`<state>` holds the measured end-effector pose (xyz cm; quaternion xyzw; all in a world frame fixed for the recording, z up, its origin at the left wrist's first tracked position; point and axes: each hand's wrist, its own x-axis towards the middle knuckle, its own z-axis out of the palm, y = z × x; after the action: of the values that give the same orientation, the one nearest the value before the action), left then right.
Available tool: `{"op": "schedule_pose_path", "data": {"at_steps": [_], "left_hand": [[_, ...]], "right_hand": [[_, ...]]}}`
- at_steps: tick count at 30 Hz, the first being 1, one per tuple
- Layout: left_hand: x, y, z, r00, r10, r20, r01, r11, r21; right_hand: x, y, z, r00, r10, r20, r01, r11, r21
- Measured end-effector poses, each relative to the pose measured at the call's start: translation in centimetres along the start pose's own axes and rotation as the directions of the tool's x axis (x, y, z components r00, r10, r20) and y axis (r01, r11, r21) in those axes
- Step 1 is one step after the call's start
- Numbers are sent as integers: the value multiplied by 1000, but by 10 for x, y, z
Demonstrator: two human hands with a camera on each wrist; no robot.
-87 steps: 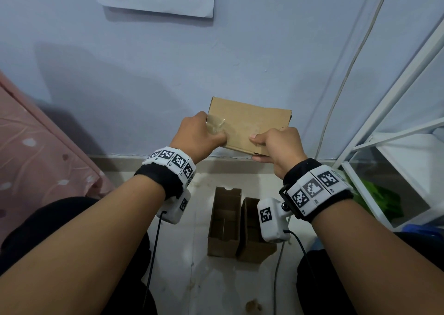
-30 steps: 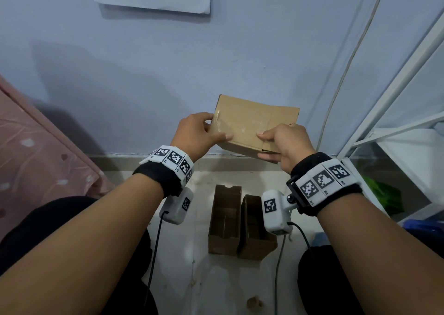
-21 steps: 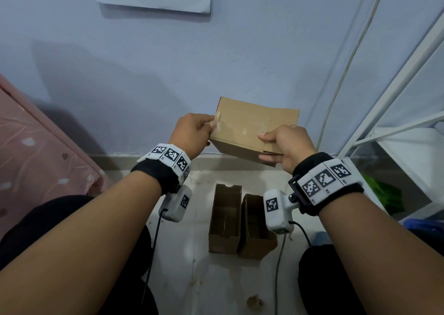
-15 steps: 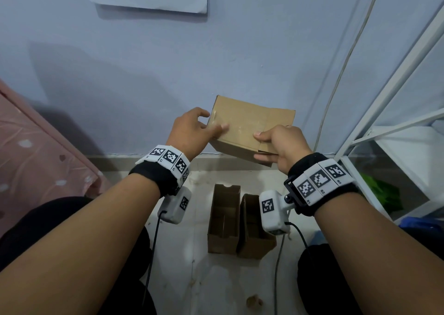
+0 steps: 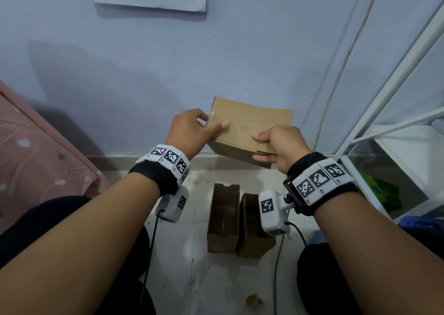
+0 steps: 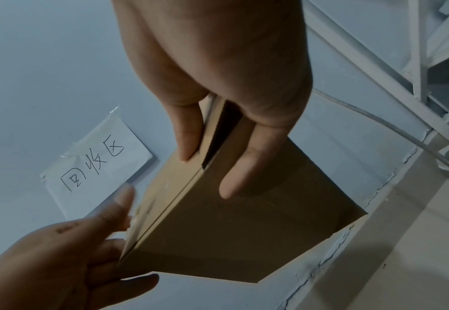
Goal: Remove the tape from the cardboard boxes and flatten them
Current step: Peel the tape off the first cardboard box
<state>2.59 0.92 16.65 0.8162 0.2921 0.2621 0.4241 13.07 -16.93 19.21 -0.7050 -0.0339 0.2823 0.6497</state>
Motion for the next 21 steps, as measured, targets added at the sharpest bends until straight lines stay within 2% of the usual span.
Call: {"op": "schedule_pose_path", "data": {"at_steps": [1,6,13,15,17,21], "left_hand": [[0,-1,1,1000,10,-13,-10,1000,27],[4,-3,0,995,13,-103,-22,996,-86],[7,-5,-2,973,-28,-229,15,998,-57],[3,0,1,986,-23,-163,13,998,-63],[-3,6,6,998,-53,-35,47,989,-140],[-6,8,6,960,-202,193,264,884,-387]], "right_hand": [[0,1,1,1000,2,5,-2,1000,-1],[-2,-1,-1,1000,4,28,-4,1000,10],[-5,-4,0,998,-1,59,0,1000,25],[-7,-3,2,997,-8,82,2,998,65],[-7,-4,4,996,-2,93,-6,996,86],[-8,-3,2,994,-3,106,-6,996,87]]}}
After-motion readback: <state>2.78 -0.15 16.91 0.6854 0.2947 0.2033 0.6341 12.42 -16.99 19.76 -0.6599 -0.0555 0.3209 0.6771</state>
